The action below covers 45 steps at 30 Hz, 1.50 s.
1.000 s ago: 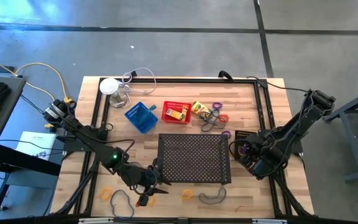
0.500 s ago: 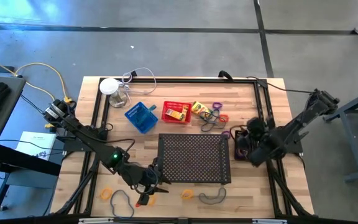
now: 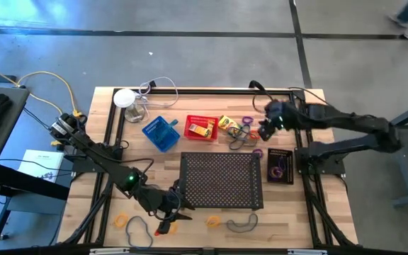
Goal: Pick & Place Office Desk Supplies
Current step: Put the blue rubber band into the blue bin
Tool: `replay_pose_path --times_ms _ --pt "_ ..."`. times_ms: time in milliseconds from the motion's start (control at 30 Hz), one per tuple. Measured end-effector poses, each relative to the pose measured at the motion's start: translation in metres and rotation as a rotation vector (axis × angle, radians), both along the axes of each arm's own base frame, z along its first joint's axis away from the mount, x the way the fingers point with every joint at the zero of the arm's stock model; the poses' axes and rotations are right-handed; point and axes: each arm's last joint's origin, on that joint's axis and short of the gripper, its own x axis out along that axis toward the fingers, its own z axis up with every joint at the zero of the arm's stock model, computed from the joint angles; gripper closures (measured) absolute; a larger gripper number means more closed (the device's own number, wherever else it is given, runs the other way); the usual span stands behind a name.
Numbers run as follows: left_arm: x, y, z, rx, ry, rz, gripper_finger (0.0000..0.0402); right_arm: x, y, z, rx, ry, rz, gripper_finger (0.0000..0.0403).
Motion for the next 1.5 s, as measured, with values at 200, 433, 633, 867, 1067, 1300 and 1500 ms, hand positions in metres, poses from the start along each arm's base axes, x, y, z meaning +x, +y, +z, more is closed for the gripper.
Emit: replay_pose_path --times_ms 200,433,633,867,1067,1300,1500 --pt "-0.002 -0.004 0.000 -0.015 0.005 -0.010 0.0256 0.017 -0.051 -0.026 0.175 0.049 0.015 0.0225" --pt "-0.003 -0.003 -0.001 -0.018 0.017 -0.005 0.0256 0.048 -0.077 -0.075 0.309 0.173 0.075 0.0225" --pt "-0.003 -0.003 -0.001 -0.018 0.017 -0.005 0.0256 0.070 -0.090 -0.109 0.323 0.225 0.101 0.0224" --pt "-0.003 -0.003 -0.001 -0.017 0.017 -0.005 0.0256 0.078 -0.094 -0.134 0.351 0.294 0.129 0.0224" --pt "-0.003 -0.003 -0.002 -0.010 0.026 -0.005 0.0256 0.083 -0.094 -0.141 0.347 0.293 0.138 0.0224" --pt "-0.004 -0.002 -0.004 0.006 0.047 -0.005 0.0256 0.088 -0.090 -0.140 0.329 0.274 0.161 0.0224" --pt "-0.004 -0.002 -0.005 0.008 0.050 -0.005 0.0256 0.092 -0.088 -0.145 0.320 0.289 0.169 0.0224"
